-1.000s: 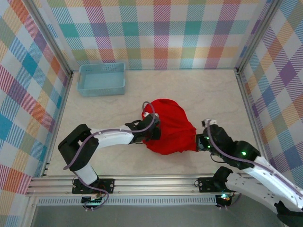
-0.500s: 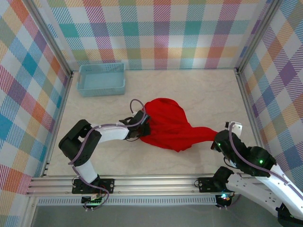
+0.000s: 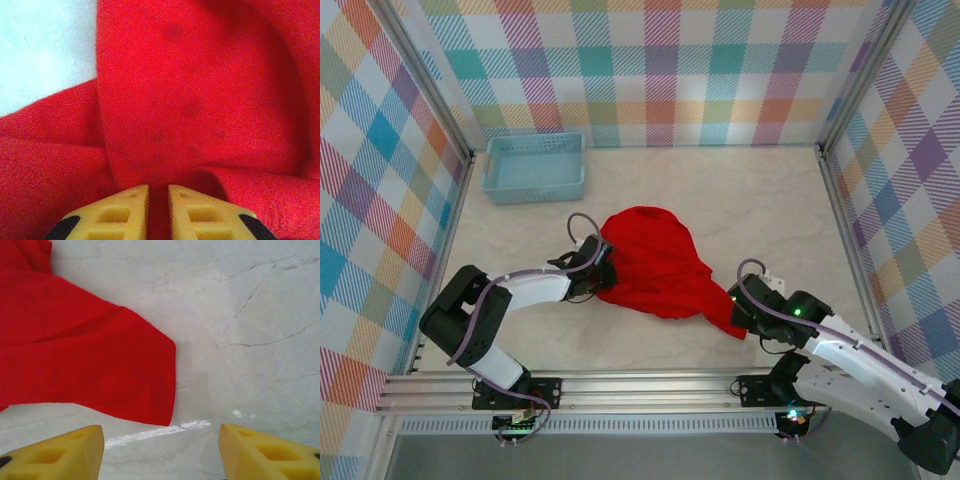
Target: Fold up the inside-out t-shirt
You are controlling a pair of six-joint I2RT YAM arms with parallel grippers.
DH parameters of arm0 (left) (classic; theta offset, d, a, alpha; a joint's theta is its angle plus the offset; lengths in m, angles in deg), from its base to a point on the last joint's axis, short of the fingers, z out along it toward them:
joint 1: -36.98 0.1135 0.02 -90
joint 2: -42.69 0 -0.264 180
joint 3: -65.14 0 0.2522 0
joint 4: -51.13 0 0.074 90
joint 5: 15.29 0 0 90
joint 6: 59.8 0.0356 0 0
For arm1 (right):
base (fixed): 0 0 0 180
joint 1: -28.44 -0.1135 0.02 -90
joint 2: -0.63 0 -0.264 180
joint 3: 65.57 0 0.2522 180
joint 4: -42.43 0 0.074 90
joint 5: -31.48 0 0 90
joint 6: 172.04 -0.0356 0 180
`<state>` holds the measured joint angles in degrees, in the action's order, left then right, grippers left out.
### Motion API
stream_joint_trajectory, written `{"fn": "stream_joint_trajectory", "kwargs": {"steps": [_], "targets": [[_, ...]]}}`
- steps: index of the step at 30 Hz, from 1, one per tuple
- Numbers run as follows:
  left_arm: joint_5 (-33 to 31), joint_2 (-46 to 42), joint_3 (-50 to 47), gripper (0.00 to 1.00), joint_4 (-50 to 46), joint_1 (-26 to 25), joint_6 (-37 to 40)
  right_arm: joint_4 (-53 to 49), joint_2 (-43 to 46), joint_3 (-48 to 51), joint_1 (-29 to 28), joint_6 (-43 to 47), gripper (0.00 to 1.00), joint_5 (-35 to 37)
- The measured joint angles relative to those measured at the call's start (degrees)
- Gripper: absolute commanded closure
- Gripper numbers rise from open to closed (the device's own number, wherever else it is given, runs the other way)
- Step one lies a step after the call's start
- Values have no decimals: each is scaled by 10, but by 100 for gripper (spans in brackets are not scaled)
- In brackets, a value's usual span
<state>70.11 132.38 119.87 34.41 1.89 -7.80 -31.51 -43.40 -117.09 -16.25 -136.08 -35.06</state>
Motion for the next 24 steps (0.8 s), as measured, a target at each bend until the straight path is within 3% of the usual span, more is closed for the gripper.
{"fn": "stream_joint_trajectory", "kwargs": {"steps": [5, 9, 13, 18, 20, 24], "targets": [[12, -26, 0, 70, -19, -4, 18, 66, -19, -3, 124, 70, 37, -76], [23, -54, 0, 57, -37, -23, 35, 155, -106, 13, 201, 120, 39, -155], [29, -82, 1, 45, -51, -68, 48, 207, -173, 40, 229, 143, 38, -193], [40, -87, 3, 38, -54, -111, 57, 237, -184, 57, 230, 146, 37, -209], [46, -78, 4, 39, -52, -120, 59, 251, -184, 67, 230, 147, 37, -215], [51, -27, 24, 60, -49, -129, 63, 265, -197, 83, 230, 147, 43, -224]]}}
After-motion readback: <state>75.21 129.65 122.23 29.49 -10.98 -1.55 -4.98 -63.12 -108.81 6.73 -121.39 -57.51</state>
